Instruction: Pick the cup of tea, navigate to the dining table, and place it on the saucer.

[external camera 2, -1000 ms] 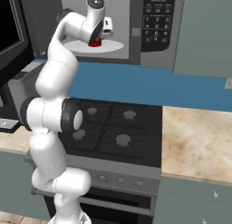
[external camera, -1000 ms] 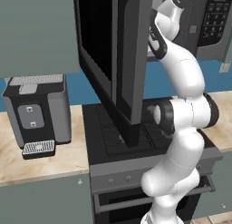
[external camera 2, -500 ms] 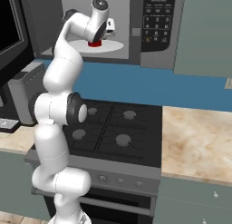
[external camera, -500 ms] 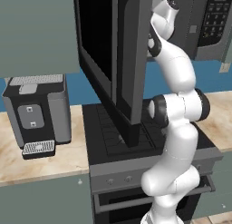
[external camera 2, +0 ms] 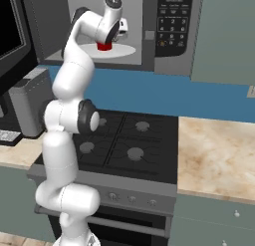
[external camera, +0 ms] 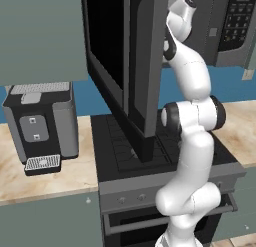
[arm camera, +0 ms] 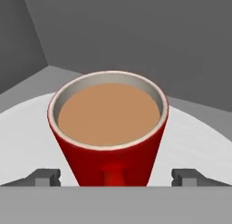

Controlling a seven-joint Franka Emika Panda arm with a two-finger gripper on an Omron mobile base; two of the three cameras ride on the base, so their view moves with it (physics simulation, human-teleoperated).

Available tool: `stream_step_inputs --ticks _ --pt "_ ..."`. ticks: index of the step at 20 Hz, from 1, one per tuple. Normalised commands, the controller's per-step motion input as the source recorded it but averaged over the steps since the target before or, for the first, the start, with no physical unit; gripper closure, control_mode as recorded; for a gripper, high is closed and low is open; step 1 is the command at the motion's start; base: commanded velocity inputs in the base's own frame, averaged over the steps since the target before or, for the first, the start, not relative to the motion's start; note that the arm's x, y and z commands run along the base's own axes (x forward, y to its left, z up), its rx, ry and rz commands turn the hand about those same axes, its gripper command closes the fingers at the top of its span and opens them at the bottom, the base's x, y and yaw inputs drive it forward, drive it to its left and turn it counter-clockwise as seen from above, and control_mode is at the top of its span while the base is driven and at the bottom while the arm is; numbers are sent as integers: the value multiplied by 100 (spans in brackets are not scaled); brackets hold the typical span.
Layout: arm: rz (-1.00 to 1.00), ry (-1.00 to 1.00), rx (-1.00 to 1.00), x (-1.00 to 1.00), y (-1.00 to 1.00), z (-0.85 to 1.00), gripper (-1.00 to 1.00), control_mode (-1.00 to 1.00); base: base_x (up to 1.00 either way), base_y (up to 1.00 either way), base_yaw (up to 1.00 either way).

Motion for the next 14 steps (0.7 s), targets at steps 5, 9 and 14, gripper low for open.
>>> stream_step_inputs --ticks 5,9,14 --pt "1 0 0 -14 0 -1 100 -100 0 0 0" --pt "0 0 0 -2 1 -13 100 -100 0 0 0" --pt "0 0 0 -5 10 -25 100 -100 0 0 0"
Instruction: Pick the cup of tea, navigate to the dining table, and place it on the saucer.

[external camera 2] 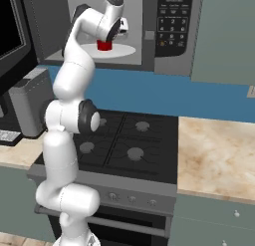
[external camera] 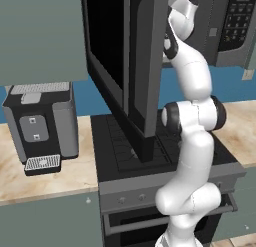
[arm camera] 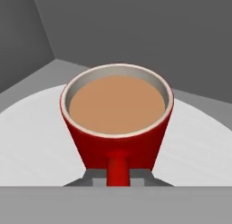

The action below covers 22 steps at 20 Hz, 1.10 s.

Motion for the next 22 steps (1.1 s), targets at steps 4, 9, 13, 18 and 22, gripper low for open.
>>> stream_step_inputs --ticks 4,9,13,18,22 --pt "0 -6 0 -89 0 0 100 -100 0 0 0" --pt "0 -17 0 -100 1 0 100 -100 0 0 0" --pt "0 -16 0 -100 0 -1 100 -100 0 0 0" --pt "0 -11 0 -100 0 -2 100 -100 0 0 0" --pt "0 -4 0 -100 0 0 100 -100 0 0 0"
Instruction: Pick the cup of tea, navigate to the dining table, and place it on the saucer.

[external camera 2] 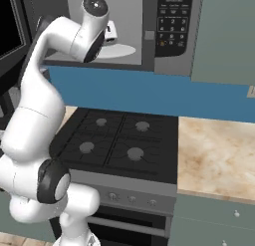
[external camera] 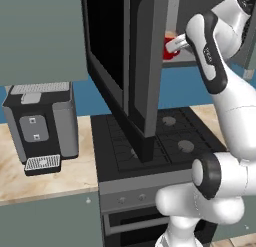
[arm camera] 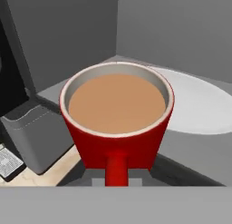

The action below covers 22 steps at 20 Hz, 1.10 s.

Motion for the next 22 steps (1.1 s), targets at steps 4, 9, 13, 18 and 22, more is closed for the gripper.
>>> stream_step_inputs --ticks 4,9,13,18,22 --pt "0 0 0 -100 3 0 100 -100 0 0 0" --pt "0 2 0 -100 1 -17 100 -100 0 0 0" --pt "0 0 0 -100 3 -34 100 -100 0 0 0" --pt "0 13 -2 -87 11 -71 100 -100 0 0 0" --pt "0 20 -7 -18 0 -49 100 -100 0 0 0"
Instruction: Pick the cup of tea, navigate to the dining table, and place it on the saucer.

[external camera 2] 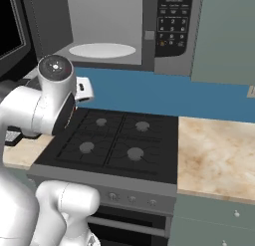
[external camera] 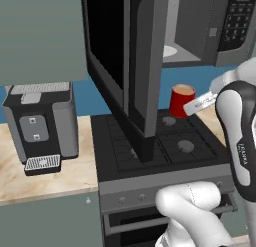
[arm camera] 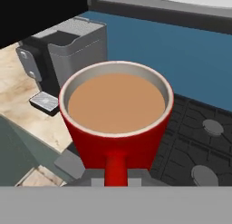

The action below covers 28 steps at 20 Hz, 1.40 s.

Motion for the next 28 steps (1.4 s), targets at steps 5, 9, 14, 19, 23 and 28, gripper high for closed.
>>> stream_step_inputs --ticks 5,9,14,19,23,28 --pt "0 0 0 0 0 0 100 -100 0 0 0" --pt "0 0 0 0 0 0 100 -100 0 0 0" --pt "0 0 0 -4 0 0 100 100 -64 -2 0" --pt "0 0 0 0 0 0 100 100 -100 -16 -3" --pt "0 0 0 0 0 0 100 100 -40 3 -79" --pt "0 0 0 0 0 0 100 100 0 6 -99"
